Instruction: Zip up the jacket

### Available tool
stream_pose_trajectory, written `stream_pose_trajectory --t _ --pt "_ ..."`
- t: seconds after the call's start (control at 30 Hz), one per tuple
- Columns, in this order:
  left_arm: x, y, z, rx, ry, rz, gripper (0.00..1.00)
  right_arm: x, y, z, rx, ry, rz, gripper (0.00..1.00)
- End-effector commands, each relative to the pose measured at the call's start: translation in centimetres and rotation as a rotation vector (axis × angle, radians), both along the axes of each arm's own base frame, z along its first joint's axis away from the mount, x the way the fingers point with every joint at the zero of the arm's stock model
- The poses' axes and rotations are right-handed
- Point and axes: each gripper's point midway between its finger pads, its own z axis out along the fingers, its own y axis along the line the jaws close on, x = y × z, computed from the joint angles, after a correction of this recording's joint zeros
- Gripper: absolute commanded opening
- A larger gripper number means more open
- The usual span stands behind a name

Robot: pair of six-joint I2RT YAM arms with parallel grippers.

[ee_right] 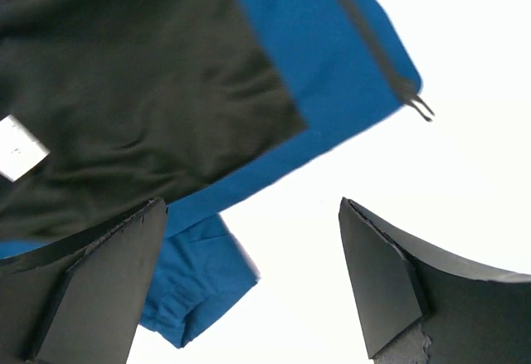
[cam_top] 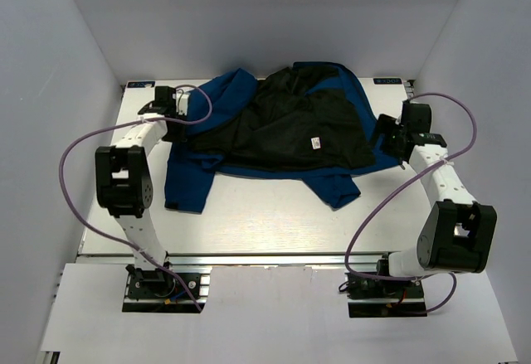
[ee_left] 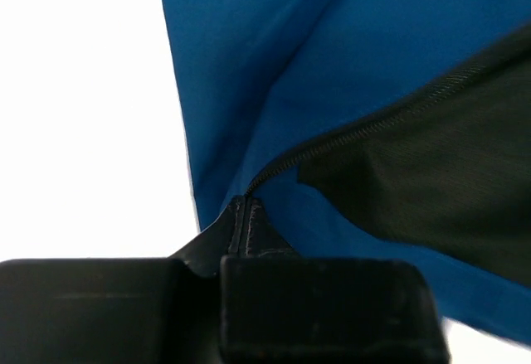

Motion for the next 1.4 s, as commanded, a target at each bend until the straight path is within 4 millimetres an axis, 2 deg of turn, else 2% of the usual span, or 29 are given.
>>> stream_pose_trajectory --t 0.0,0.03,0.07,0.1,0.13,0.17,0.23,0.27,0.33,0.37,0.43,0.47,0.5,0.53,0.57,0.6,0.63,0.67,0.73,0.77,0.8,0.83,0.9,1.0,1.03,1.17,1.3,1.33,1.37 --pt "0.8 -3.4 11.6 -0.206 -0.267 -0.003 0.00 -1.0 -2.7 0.2 -0.025 0.028 -0.160 0.89" --pt "0.2 -4.5 12.9 -0.235 -0.293 -0.033 0.00 -1.3 -3.6 0.1 -0.029 0.035 -0.198 0.89" --pt "-0.5 -7.6 14.3 -0.279 -0.316 -0.077 0.00 -1.5 -4.2 0.1 -0.037 0.038 -0.224 0.89" --pt "-1.8 -9.4 16.8 -0.298 -0.369 -0.106 0.00 -1.6 -4.4 0.0 -0.039 0.041 -0.232 0.89" --pt "-2.7 -10.9 16.8 -0.268 -0.374 -0.118 0.00 -1.6 -4.9 -0.1 -0.034 0.042 -0.251 0.89" --pt "-4.8 -15.0 16.8 -0.265 -0.351 -0.204 0.00 -1.7 -5.2 -0.1 -0.035 0.045 -0.258 0.89" --pt "-7.1 -17.7 16.6 -0.280 -0.324 -0.223 0.00 -1.7 -5.8 -0.3 -0.033 0.054 -0.280 0.89" --pt "-9.5 -19.9 15.4 -0.293 -0.261 -0.261 0.00 -1.7 -6.0 -0.4 -0.032 0.061 -0.283 0.89" --pt "-12.0 -21.0 13.7 -0.277 -0.195 -0.256 0.00 -1.7 -6.5 -0.5 -0.027 0.064 -0.290 0.89" --pt "-14.3 -20.9 11.8 -0.216 -0.127 -0.246 0.00 -1.7 -6.5 -0.6 -0.022 0.069 -0.288 0.89" --pt "-15.7 -19.9 11.1 -0.180 -0.113 -0.170 0.00 -1.7 -6.5 -0.8 -0.014 0.064 -0.285 0.89" --pt "-15.5 -18.1 11.0 -0.109 -0.138 -0.101 0.08 -1.5 -6.1 -0.9 0.005 0.060 -0.267 0.89" --pt "-15.1 -17.2 11.4 -0.080 -0.168 -0.056 0.22 -1.4 -5.9 -1.0 0.016 0.060 -0.256 0.89" --pt "-14.5 -16.6 11.9 -0.045 -0.193 -0.032 0.52 -1.2 -5.6 -1.0 0.027 0.056 -0.242 0.89" --pt "-13.7 -15.1 12.8 0.025 -0.237 0.023 0.80 -1.1 -5.2 -1.0 0.044 0.055 -0.223 0.89" --pt "-12.8 -14.4 13.9 0.057 -0.277 0.047 0.98 -1.0 -5.1 -1.0 0.047 0.057 -0.212 0.89" --pt "-12.2 -13.3 14.1 0.095 -0.294 0.075 0.98 -1.0 -5.1 -1.0 0.047 0.058 -0.207 0.89" --pt "-10.4 -10.8 14.2 0.116 -0.318 0.154 0.98 -1.1 -5.1 -1.1 0.042 0.060 -0.207 0.89" --pt "-8.6 -8.4 13.2 0.072 -0.283 0.167 0.98 -1.2 -5.4 -1.2 0.031 0.059 -0.213 0.89" --pt "-7.0 -5.2 12.7 0.051 -0.283 0.246 0.98 -1.2 -5.4 -1.3 0.031 0.059 -0.216 0.89" --pt "-6.7 -4.6 11.3 0.042 -0.253 0.217 0.98 -1.1 -5.3 -1.3 0.035 0.055 -0.212 0.89" --pt "-4.6 -4.0 11.4 0.028 -0.329 0.208 0.98 -1.0 -5.1 -1.4 0.042 0.054 -0.204 0.89" --pt "-3.6 -4.5 9.3 0.103 -0.329 0.012 0.98 -0.6 -4.7 -1.5 0.063 0.059 -0.183 0.89" --pt "-2.0 -4.3 6.6 0.149 -0.293 -0.059 0.98 -0.5 -4.7 -2.0 0.062 0.080 -0.174 0.89" --pt "-1.1 -4.3 7.3 0.140 -0.296 -0.076 0.98 -0.6 -4.8 -2.3 0.053 0.090 -0.180 0.89" --pt "0.8 -4.0 6.5 0.179 -0.281 -0.145 0.98 -0.9 -5.5 -2.9 0.023 0.116 -0.206 0.89" --pt "1.7 -2.5 4.5 0.211 -0.246 -0.134 0.98 -1.0 -5.8 -2.6 0.010 0.119 -0.210 0.89" --pt "1.9 -1.9 3.3 0.219 -0.215 -0.128 0.98 -1.1 -5.9 -2.6 0.003 0.118 -0.214 0.89" --pt "2.5 -1.6 3.6 0.224 -0.217 -0.123 0.96 -1.2 -5.9 -2.5 0.002 0.116 -0.217 0.89"
